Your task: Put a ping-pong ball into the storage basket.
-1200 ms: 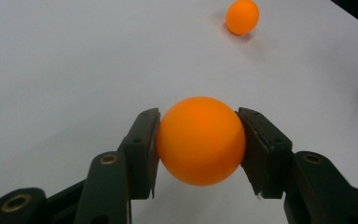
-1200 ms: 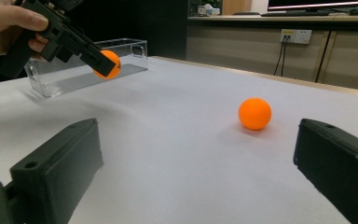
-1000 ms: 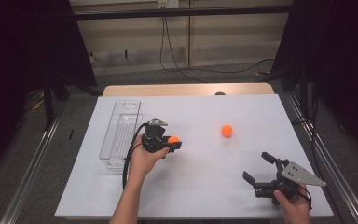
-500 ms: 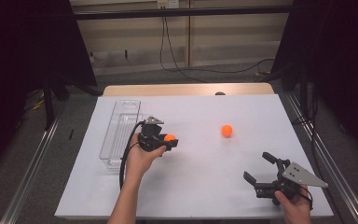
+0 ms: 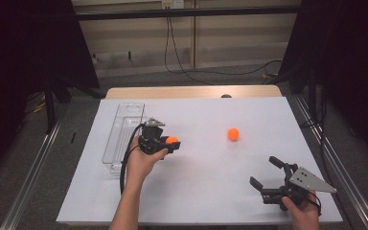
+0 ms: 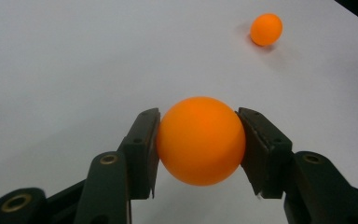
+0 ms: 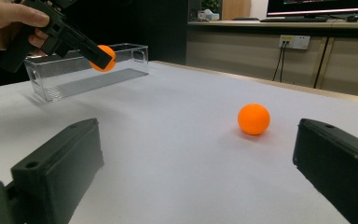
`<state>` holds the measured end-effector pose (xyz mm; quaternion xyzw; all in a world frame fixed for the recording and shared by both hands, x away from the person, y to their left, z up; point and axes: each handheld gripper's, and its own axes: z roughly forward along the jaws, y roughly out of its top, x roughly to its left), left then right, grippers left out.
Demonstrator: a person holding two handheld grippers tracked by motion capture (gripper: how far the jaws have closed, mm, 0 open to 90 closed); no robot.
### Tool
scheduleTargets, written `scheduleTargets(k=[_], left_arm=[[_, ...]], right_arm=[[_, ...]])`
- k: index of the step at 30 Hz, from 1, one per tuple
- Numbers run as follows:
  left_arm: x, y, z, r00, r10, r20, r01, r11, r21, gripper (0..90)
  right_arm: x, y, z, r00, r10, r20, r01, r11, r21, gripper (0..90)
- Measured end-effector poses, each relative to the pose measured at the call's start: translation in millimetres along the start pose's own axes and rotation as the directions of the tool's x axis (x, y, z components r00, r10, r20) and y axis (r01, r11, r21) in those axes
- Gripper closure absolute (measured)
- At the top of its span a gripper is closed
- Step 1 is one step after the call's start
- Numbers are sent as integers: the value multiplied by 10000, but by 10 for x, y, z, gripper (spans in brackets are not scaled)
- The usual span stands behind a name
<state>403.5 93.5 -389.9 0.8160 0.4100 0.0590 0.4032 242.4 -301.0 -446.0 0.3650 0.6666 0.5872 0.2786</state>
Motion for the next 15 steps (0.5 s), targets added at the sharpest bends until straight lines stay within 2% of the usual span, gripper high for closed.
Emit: scheduleTargets(k=[15], left_arm=[[57, -6, -54, 9998, -74, -158, 74, 10000, -4, 508]], right_arm=[[22, 13, -9, 9999, -130, -81, 130, 9999, -24, 9]])
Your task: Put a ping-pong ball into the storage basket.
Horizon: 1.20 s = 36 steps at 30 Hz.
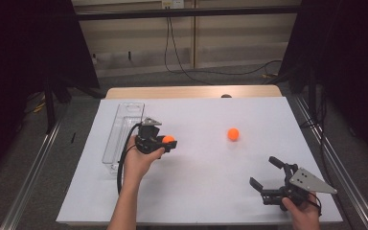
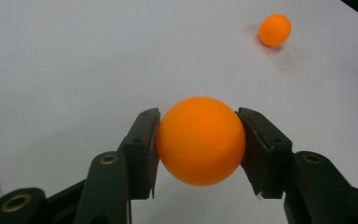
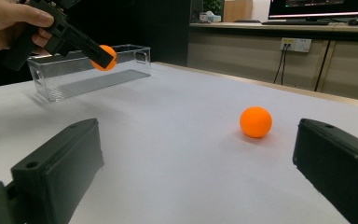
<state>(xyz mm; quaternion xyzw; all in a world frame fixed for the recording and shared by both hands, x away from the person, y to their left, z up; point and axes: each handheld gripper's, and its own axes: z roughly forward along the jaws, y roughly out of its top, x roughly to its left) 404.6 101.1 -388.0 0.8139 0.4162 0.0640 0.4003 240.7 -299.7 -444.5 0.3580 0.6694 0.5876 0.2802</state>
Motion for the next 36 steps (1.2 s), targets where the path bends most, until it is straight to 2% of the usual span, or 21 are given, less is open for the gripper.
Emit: scheduleTargets(k=[14, 24, 36], left_arm=[[93, 9, -119, 9996, -245, 113, 248, 9994, -258, 509], [114, 24, -216, 9997, -194, -147, 187, 9988, -448, 508], [169, 12, -237, 9993, -258, -271, 248, 9989, -388, 508]], right_arm=[[-13, -5, 3, 9999, 19, 108, -19, 10000, 9, 10], [-20, -1, -9, 9998, -15, 178, 16, 10000, -7, 10], [-26, -8, -1, 9998, 75, 171, -75, 10000, 4, 10]])
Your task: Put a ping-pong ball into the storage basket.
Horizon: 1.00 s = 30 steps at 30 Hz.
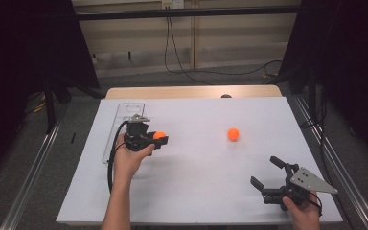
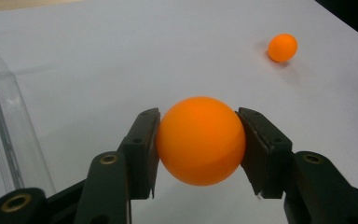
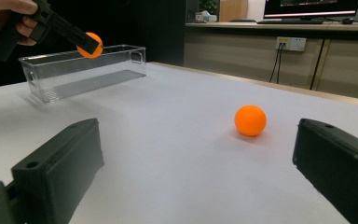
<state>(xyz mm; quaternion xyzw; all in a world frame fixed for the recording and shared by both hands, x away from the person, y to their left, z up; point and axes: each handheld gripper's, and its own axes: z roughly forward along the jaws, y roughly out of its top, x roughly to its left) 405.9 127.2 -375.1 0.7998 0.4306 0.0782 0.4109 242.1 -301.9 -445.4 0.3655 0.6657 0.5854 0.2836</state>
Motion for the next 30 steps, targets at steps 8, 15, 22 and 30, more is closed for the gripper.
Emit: scheduleTargets(k=[8, 15, 22, 30], left_arm=[[28, -8, -41, 9999, -67, -129, 66, 10000, -68, 508], [61, -17, -56, 9999, -69, -135, 69, 10000, 7, 508], [61, -19, -43, 9998, -90, -163, 90, 10000, 0, 508], [94, -12, -87, 9993, -76, -370, 75, 10000, -25, 508]], right_arm=[[6, 13, -13, 10000, -13, -37, 13, 10000, -31, 11], [-6, 5, -7, 10000, 19, -65, -19, 10000, -7, 11], [-11, -10, -1, 10000, 58, -9, -58, 10000, 64, 10], [5, 1, -7, 9999, 89, -105, -90, 10000, -26, 10]])
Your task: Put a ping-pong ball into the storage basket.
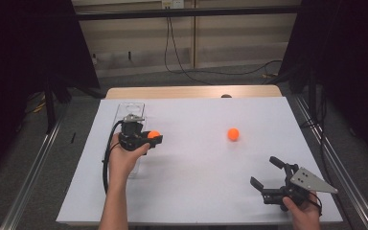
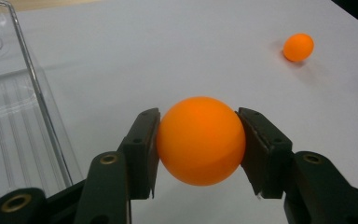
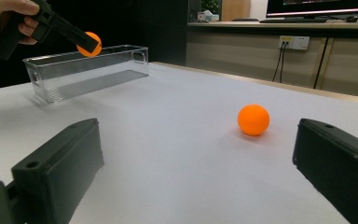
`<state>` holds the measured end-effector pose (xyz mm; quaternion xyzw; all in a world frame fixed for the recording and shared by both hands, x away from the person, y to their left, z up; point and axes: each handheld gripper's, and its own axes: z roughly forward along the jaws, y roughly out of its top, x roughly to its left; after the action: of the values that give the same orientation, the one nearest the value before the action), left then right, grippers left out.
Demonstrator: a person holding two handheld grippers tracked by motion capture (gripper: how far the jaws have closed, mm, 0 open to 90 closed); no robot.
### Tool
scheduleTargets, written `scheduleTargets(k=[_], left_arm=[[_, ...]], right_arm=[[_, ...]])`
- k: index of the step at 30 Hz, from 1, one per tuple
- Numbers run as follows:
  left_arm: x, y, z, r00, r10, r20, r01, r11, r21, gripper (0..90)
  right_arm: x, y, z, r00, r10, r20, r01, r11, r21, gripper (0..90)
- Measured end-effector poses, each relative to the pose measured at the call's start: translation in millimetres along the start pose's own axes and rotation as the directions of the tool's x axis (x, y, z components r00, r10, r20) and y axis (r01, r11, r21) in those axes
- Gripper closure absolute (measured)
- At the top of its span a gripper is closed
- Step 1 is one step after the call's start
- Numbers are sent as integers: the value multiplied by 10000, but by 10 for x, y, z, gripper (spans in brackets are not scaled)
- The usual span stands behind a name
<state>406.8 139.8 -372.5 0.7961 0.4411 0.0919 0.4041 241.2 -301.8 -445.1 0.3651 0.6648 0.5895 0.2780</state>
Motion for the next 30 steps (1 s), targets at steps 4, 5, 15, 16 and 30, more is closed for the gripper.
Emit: scheduleTargets(k=[4, 5, 15, 16, 30], left_arm=[[21, 0, -6, 10000, -69, -50, 68, 10000, -31, 508], [27, -1, -12, 10000, -55, -48, 55, 10000, -9, 508], [60, -3, -79, 9998, -155, -141, 153, 9997, -181, 508], [66, -3, -86, 9997, -184, -148, 181, 9996, -222, 508], [135, -31, -173, 9986, -266, -455, 250, 9991, -355, 508]], right_arm=[[-11, -4, -4, 10000, 30, 12, -30, 10000, 37, 10], [-14, -4, -5, 10000, 16, 31, -16, 10000, 36, 10], [3, 9, -20, 10000, -94, 3, 94, 10000, -1, 11], [3, 8, -20, 10000, -91, 2, 91, 10000, -5, 10], [5, 6, -13, 9999, -131, 38, 131, 9999, 7, 11]])
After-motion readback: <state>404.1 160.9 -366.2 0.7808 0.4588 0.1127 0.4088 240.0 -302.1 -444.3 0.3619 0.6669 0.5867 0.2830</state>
